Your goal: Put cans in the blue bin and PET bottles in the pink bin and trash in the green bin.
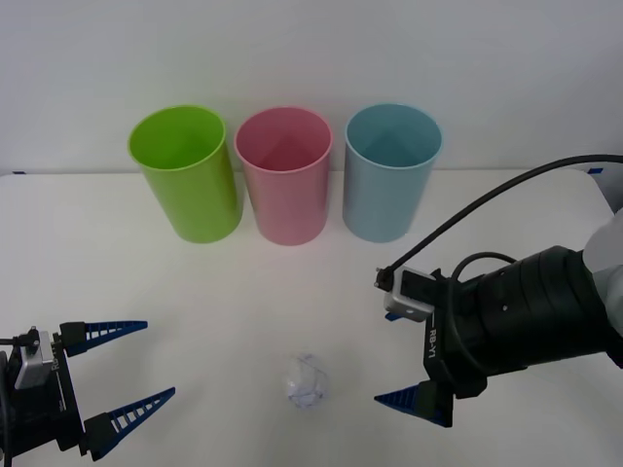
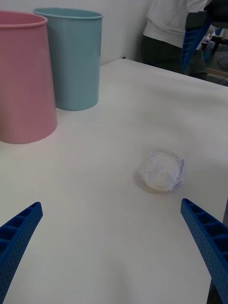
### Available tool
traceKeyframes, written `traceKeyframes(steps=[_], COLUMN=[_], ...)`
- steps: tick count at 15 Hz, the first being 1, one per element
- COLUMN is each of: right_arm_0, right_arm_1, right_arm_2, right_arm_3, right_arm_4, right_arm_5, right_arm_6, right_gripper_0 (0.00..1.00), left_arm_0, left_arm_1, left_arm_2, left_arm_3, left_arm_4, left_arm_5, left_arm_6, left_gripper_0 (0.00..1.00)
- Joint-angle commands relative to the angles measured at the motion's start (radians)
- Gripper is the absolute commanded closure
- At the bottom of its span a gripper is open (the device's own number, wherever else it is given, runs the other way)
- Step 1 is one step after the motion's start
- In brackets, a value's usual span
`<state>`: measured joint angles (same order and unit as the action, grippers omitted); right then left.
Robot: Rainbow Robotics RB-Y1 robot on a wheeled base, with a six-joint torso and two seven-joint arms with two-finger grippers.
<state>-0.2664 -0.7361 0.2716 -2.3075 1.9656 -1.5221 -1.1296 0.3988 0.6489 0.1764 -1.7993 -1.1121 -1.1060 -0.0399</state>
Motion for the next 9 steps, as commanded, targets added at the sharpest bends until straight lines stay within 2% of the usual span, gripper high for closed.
traceKeyframes(steps=[1,3,9], right_arm_0=[-0.036,-0.051,-0.093], right_arm_1=[0.05,0.104,0.204], right_arm_2=[0.074,0.124,0.248], right_arm_3=[0.045,0.073,0.143], right_arm_4=[0.068,0.147,0.314], right_arm_5=[0.002,0.002,0.003], right_arm_6=[-0.016,-0.027,-0.076], right_gripper_0=[0.0,0.0,0.0], left_arm_0=[0.0,0.0,0.0], left_arm_1=[0.0,0.0,0.0], left_arm_2=[0.0,0.0,0.0], left_arm_3=[0.0,0.0,0.0], left_arm_4=[0.0,0.0,0.0], left_arm_5=[0.0,0.0,0.0], left_arm_6=[0.0,0.0,0.0], left_gripper_0=[0.0,0.0,0.0])
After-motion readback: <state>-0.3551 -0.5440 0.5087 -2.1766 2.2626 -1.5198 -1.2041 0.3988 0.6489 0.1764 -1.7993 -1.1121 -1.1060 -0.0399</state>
